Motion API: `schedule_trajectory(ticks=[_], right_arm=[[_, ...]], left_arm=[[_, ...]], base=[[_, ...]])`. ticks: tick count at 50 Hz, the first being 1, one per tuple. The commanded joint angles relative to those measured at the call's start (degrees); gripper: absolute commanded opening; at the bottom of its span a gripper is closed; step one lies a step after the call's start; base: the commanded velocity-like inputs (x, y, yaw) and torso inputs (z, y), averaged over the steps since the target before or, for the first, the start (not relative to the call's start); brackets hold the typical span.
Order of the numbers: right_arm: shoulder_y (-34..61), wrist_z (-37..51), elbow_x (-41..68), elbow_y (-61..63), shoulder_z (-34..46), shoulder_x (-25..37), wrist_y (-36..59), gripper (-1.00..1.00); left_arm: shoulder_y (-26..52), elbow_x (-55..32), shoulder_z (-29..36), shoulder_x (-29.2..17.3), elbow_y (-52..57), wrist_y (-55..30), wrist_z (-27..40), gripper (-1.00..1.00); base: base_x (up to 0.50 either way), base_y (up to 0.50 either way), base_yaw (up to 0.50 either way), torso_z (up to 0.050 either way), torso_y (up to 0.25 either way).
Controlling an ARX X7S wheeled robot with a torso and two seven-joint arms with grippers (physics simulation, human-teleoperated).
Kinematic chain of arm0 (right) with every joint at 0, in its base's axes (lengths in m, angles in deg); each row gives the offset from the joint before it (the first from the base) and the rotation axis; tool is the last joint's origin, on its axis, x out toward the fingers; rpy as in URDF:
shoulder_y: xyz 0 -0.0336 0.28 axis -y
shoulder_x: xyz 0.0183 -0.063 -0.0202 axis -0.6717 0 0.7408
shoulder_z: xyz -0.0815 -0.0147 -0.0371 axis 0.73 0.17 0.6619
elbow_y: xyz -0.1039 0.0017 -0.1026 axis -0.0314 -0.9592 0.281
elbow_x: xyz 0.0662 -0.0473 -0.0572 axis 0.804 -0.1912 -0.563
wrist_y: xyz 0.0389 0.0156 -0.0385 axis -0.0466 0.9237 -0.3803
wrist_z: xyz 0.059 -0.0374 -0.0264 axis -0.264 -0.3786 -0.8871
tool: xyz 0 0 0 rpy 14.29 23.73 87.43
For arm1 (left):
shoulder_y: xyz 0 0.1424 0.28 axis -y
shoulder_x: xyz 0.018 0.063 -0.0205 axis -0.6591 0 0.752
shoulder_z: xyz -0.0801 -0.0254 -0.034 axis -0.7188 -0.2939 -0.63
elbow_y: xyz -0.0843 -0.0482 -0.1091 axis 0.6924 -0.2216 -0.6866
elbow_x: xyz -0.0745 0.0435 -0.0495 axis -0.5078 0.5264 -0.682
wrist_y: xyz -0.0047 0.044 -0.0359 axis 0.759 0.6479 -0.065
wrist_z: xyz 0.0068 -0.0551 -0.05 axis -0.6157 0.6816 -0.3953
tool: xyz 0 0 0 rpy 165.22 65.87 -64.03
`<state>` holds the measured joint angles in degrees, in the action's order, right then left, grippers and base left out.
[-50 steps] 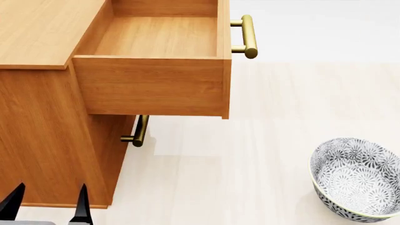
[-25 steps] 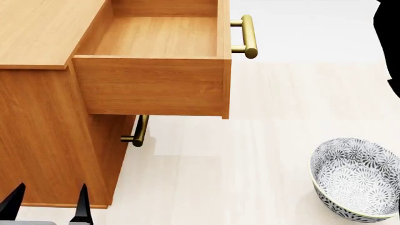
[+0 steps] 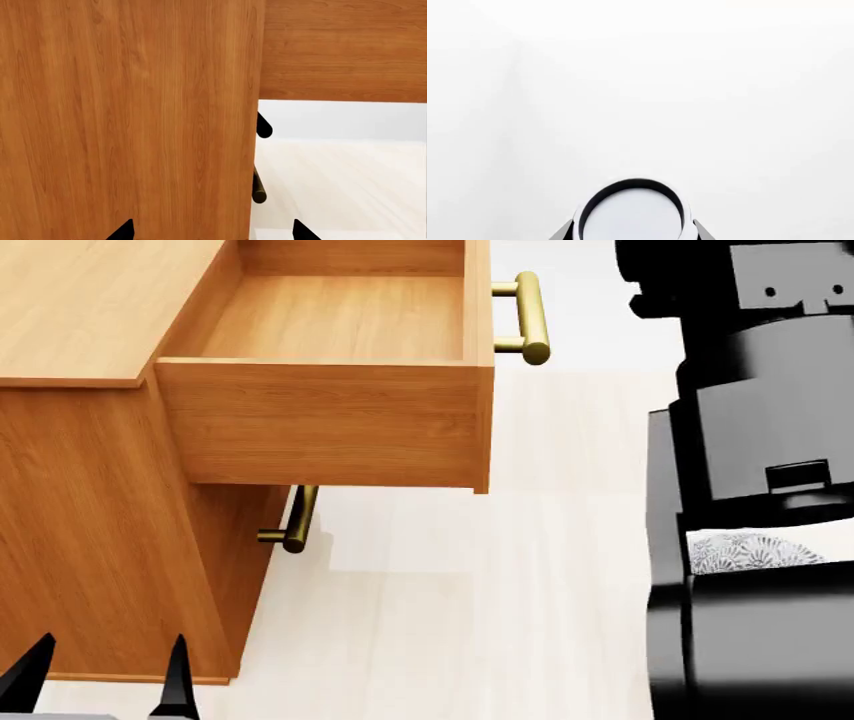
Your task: Put the ketchup in the top drawer of the cabinet.
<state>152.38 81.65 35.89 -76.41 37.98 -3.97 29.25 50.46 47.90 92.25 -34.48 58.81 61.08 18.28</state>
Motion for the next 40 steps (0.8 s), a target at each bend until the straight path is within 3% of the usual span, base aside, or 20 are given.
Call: schedule_trajectory(ticks=[1,12,21,33,40], right_arm=[[1.0,-4.7,-11.1,-9.0,-5.8,-5.8,0.1,-1.0],[0.0,-2.2,13.4,-9.0,20.9,-5.8,0.4,-1.0],[-0.1,-2.3,25.6,-9.0,28.0,-5.8,5.1,-1.0],[2.5,-3.6,55.4,-8.8,56.9,-5.8,7.4,-1.0],[3.6,-5.6,63.9,-8.0,64.6,-5.8,8.3,-1.0]], left_arm=[[-0.2,-0.1,0.1,-0.1,-0.4,0.5,0.1,1.0],[-0.2,-0.4,0.0,-0.2,-1.1,0.9,0.3,1.0],[-0.3,-0.5,0.0,-0.3,-1.1,1.0,0.5,1.0],[-1.0,-1.0,-0.5,-0.9,-0.6,1.1,0.9,1.0],[-1.0,-1.2,-0.4,-0.9,-0.2,1.0,1.2,1.0]], base=[[0.0,0.0,0.0,0.0,0.0],[0.0,0.0,0.0,0.0,0.001],[0.0,0.0,0.0,0.0,0.0],[0.0,0.0,0.0,0.0,0.001],[0.0,0.0,0.0,0.0,0.0]])
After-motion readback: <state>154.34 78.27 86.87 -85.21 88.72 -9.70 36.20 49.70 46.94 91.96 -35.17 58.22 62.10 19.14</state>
